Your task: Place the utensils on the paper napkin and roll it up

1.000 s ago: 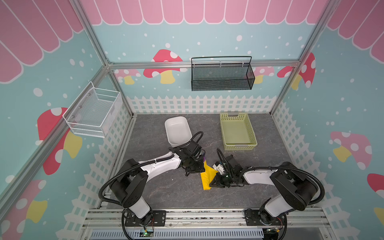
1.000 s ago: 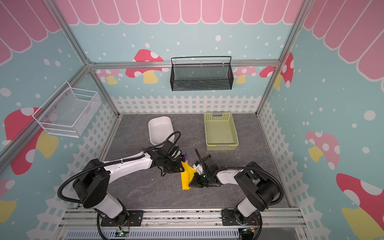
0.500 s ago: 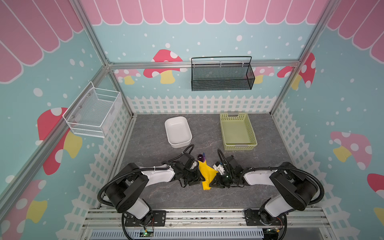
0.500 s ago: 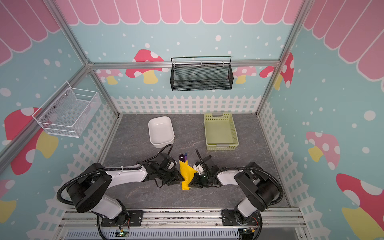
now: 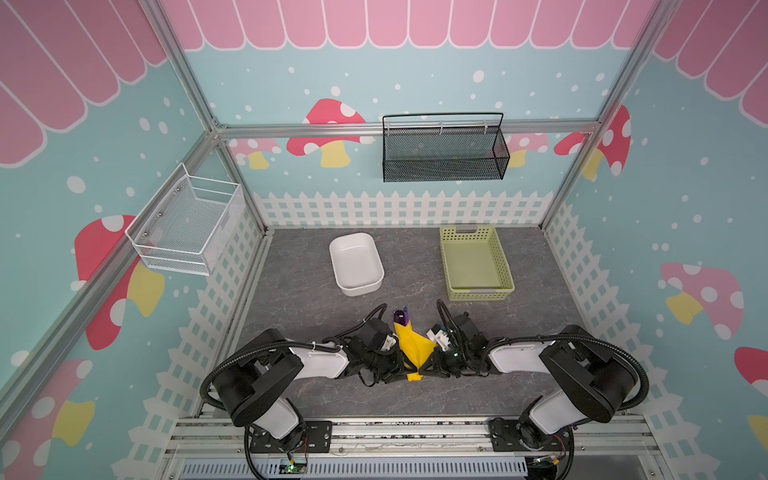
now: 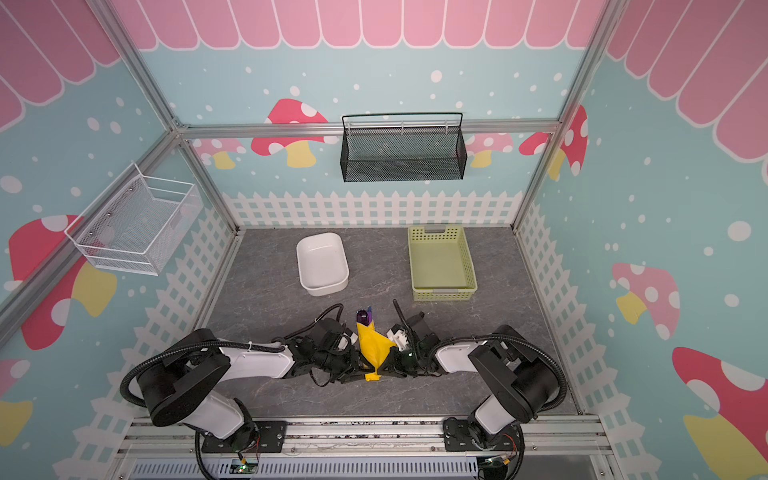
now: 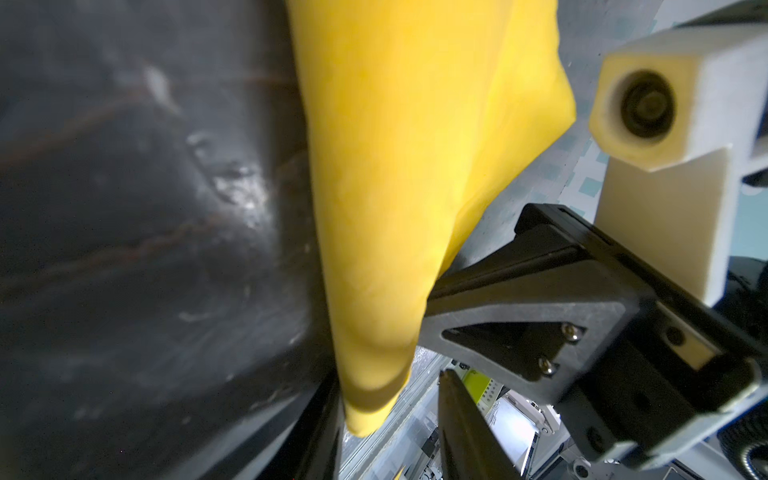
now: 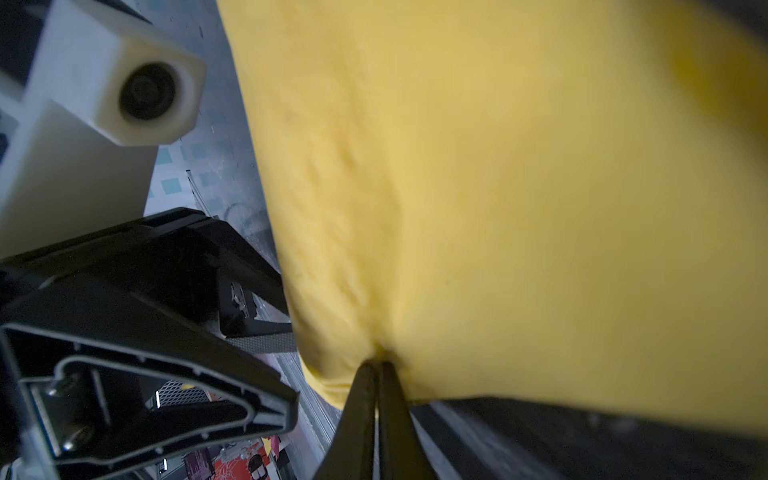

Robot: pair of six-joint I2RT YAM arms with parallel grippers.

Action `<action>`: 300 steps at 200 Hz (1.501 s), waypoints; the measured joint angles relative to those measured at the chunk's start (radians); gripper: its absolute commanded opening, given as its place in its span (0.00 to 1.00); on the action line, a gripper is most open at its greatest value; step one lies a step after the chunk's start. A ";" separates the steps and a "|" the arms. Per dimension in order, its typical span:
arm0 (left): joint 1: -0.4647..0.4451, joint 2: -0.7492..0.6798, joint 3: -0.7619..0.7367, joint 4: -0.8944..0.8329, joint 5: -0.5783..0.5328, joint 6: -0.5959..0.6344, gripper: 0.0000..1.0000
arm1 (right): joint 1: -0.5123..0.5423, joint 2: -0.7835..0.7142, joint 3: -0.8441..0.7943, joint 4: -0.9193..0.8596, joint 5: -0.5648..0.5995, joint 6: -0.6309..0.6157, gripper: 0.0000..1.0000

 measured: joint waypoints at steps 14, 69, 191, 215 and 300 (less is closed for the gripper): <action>-0.001 -0.001 -0.004 0.006 -0.002 -0.013 0.37 | 0.000 0.000 -0.001 0.002 -0.001 0.000 0.09; -0.002 0.008 -0.004 -0.002 -0.007 -0.031 0.20 | 0.000 0.000 -0.002 0.004 -0.003 0.000 0.09; -0.001 -0.023 0.007 -0.052 -0.028 -0.023 0.00 | 0.000 -0.040 -0.030 0.032 -0.045 0.045 0.36; 0.000 -0.028 0.006 -0.034 -0.029 -0.039 0.00 | 0.000 -0.040 -0.043 0.064 -0.058 0.071 0.38; 0.006 -0.028 -0.031 0.087 -0.029 -0.101 0.00 | 0.000 -0.018 -0.087 0.207 -0.097 0.179 0.47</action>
